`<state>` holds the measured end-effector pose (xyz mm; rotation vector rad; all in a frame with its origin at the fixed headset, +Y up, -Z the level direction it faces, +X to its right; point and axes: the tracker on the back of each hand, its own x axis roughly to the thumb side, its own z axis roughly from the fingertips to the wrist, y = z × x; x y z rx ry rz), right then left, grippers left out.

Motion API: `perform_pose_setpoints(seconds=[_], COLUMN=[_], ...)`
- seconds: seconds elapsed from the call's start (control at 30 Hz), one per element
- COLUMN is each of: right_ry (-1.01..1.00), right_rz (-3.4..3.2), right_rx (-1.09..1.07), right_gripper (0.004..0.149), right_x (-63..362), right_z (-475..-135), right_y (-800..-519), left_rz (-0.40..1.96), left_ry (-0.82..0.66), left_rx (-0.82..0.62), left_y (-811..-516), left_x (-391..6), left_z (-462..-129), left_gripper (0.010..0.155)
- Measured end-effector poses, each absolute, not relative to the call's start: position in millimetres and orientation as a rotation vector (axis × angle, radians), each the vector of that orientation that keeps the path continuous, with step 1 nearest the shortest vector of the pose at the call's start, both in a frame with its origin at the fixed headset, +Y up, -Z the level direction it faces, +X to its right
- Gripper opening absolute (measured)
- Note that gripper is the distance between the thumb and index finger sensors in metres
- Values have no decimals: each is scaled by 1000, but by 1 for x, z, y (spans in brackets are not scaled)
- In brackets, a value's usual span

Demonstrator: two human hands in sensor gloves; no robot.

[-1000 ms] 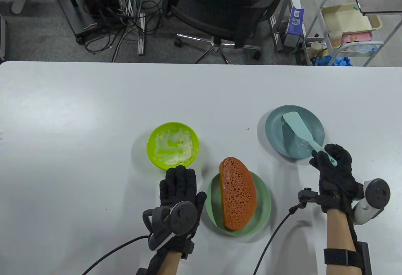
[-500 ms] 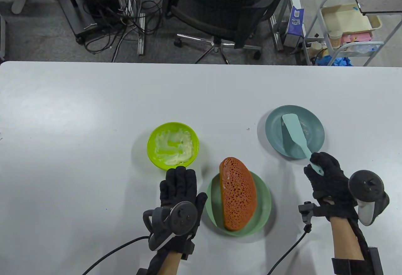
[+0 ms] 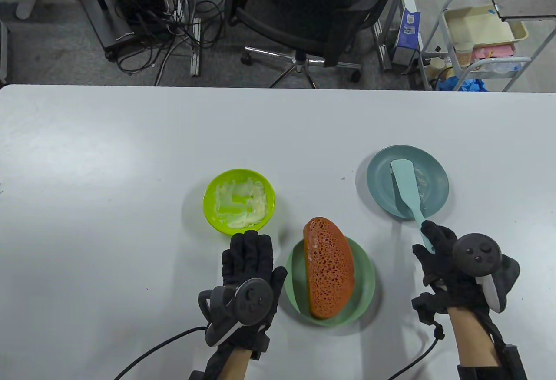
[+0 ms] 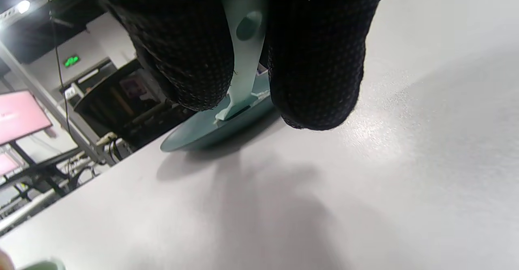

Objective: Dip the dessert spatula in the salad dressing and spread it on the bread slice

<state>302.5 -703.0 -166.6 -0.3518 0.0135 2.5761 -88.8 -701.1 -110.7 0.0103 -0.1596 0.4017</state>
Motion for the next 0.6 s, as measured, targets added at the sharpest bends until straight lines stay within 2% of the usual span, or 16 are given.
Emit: perform_pose_setpoints(seconds=[0.6], right_ry=[44], right_rz=[2676], right_rx=[-340], right_gripper=[63], right_x=[290], right_z=[-166], right_y=[-711], left_rz=[414], left_ry=[-163], left_rx=[-6], left_y=[-702], left_x=[-89], left_z=[-111], left_gripper=[71])
